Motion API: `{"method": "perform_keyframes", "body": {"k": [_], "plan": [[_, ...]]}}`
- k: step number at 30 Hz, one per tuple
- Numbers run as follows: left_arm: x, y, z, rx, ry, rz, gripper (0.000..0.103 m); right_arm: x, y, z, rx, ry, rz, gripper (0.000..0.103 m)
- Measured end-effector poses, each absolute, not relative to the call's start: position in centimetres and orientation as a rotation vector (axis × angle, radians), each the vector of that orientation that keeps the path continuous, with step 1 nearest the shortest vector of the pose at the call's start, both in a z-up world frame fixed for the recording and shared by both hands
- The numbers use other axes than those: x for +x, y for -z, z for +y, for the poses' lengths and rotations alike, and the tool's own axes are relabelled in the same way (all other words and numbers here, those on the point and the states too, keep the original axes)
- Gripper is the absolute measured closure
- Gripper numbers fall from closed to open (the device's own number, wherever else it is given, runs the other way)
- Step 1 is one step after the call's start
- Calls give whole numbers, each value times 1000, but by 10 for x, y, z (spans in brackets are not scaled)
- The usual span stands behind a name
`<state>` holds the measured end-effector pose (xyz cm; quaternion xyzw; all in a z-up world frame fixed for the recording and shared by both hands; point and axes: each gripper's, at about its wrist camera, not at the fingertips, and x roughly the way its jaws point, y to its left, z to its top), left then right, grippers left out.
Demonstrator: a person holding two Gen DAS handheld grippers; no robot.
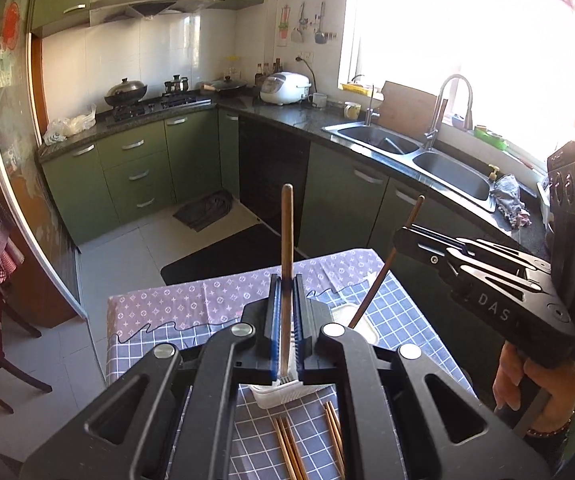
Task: Organize utensils
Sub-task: 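Carry both chopsticks over the white holder and open both grippers to drop them, then move both grippers back down to the loose wooden chopsticks on the cloth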
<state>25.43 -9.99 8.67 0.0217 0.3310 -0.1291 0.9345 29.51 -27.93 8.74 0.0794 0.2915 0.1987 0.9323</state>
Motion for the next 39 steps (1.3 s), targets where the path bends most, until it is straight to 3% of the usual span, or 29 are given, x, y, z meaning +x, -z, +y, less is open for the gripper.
{"method": "perform_keyframes", "body": {"k": [7,9,11,14,18,26,31,39], "plan": [[262,-61,-99,44,250,737,96,297,-62,-276,156,-407,631,88],[260,-60,-100,44,251,738,91,290,-65,-278,149,-406,620,88],[255,-63,-100,43,248,730,78,280,-70,-280,152,-408,599,86],[244,-68,-100,34,256,719,76,259,-80,-285,156,-416,569,84],[220,-64,-98,21,274,733,69,220,-77,-294,149,-413,535,70],[196,41,-94,33,267,999,69,158,21,-325,160,-301,676,67],[210,114,-95,24,222,1168,83,155,87,-343,238,-288,814,67],[227,154,-92,7,184,1254,84,156,118,-341,262,-294,884,67]]}}
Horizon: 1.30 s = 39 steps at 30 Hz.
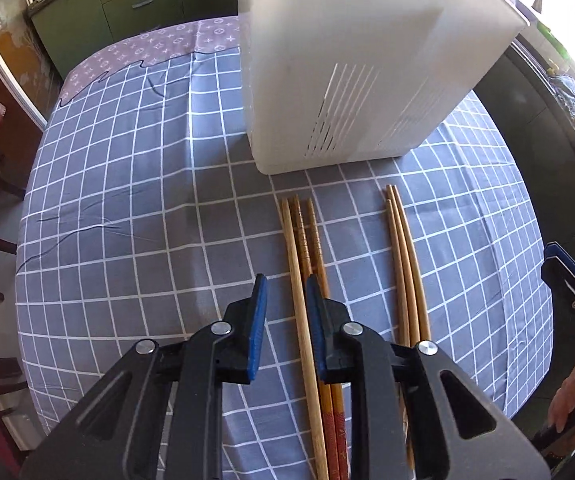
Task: Organize utensils
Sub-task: 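Move both grippers back down to the loose wooden chopsticks on the cloth, then close the left gripper on one wooden chopstick and lift it upright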
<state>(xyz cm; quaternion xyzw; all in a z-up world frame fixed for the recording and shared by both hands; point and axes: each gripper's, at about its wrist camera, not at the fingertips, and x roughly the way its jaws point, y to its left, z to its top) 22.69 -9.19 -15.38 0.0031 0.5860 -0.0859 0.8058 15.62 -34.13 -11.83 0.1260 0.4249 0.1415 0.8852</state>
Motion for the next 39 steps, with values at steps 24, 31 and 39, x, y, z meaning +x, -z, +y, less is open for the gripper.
{"method": "perform_keyframes", "body": {"k": [24,31,39], "plan": [[226,168,-110,110,152,1268,97,165,124,-332,281,-333,916,63],[217,117,-77,36,170,1127,97,172,129,-325,277,-343,941,63],[183,48,-63,10,196,927,97,178,126,-307,236,-365,956,63]]}}
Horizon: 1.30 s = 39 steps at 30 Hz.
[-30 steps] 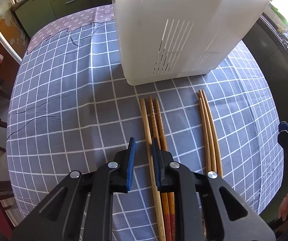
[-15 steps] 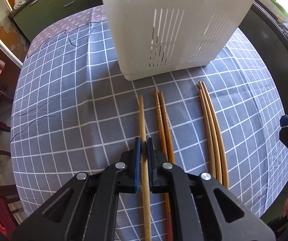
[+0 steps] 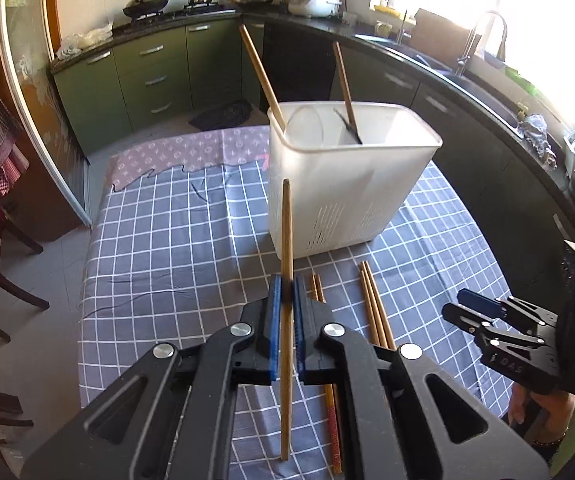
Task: Organize utensils
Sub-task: 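Close the left gripper on one wooden chopstick and lift it upright, then grasp another wooden chopstick with the right gripper while the left holds its chopstick upright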
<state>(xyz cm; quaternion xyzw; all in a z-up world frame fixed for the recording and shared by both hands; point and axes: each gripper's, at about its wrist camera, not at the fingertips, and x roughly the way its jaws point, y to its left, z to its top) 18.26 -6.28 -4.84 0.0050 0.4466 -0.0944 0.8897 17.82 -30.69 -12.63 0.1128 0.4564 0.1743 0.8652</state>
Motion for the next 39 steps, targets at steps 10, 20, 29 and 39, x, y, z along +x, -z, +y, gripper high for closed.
{"method": "perform_keyframes", "body": {"k": [10,20,29,39], "plan": [[158,24,-64,9,226,845,97,211,142,-266,103,-391,1078,63],[151,22,-62,23,245,823,97,228,161,-245,41,-356,1147,85],[151,22,-62,21,255,821,97,227,162,-233,26,-365,1154,85],[149,19,-60,25,264,817,97,228,168,-208,-62,-321,1168,84]]}}
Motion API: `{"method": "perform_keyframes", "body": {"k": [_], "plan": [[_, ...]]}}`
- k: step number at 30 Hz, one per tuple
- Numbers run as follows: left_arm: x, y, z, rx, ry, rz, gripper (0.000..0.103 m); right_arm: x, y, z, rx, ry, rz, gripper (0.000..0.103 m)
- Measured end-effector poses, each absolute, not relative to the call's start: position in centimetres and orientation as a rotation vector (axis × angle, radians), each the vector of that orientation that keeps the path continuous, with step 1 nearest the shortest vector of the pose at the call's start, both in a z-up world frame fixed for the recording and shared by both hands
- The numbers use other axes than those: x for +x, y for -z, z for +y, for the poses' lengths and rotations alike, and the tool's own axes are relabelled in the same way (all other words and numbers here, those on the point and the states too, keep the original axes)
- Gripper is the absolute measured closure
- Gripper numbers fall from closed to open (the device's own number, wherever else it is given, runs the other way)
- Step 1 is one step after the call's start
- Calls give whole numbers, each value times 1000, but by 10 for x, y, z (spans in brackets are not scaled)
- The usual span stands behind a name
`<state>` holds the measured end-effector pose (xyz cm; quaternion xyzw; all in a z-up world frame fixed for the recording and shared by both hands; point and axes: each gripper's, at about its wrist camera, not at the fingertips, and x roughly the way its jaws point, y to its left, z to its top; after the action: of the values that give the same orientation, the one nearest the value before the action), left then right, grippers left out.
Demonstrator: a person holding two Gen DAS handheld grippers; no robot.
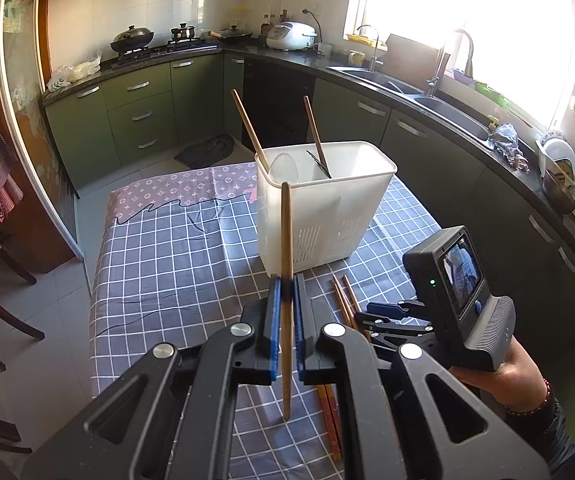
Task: Organize utensils
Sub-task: 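Grasp another wooden chopstick with the right gripper while the left holds its chopstick upright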
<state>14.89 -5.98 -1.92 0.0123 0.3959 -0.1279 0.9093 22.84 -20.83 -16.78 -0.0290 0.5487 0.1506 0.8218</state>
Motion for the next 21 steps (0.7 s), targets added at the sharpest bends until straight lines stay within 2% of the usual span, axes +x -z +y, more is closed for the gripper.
{"method": "perform_keyframes", "body": {"k": [4,6,11,21], "plan": [[148,19,-60,26,265,816,97,231,168,-198,-106,-299,1153,85],[148,19,-60,26,264,815,97,232,168,-198,-98,-299,1147,93],[147,18,-59,26,264,815,97,227,154,-211,-16,-321,1105,96],[146,18,-59,27,261,815,97,172,47,-267,128,-374,781,97]]}}
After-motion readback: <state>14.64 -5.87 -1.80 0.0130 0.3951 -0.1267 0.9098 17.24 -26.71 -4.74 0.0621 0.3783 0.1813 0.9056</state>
